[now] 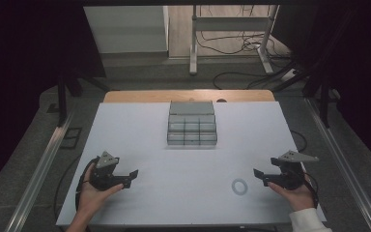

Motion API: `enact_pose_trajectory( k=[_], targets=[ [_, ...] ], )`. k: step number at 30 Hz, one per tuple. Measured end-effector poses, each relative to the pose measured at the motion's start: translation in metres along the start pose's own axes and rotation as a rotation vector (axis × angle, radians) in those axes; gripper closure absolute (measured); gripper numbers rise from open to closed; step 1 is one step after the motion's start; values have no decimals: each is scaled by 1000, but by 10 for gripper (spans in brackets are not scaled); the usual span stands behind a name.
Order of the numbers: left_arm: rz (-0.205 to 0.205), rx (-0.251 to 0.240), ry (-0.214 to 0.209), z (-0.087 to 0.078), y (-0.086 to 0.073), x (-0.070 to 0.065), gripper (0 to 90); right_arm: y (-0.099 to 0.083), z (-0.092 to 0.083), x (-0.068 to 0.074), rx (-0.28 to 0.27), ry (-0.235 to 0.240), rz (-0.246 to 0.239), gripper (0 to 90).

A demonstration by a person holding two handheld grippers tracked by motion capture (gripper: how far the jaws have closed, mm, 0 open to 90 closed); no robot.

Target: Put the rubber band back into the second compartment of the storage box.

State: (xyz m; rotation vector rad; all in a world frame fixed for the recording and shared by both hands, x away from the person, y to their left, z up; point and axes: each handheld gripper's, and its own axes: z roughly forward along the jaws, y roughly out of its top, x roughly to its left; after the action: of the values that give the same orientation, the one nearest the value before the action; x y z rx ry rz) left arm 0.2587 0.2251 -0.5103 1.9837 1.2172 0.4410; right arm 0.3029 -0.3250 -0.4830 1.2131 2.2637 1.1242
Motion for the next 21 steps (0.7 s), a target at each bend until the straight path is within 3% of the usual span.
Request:
enact_pose_trajectory(
  k=[21],
  targets=[
    [9, 7, 6, 1, 0, -1, 106, -1, 2, -1, 24, -10, -4, 140]
  ],
)
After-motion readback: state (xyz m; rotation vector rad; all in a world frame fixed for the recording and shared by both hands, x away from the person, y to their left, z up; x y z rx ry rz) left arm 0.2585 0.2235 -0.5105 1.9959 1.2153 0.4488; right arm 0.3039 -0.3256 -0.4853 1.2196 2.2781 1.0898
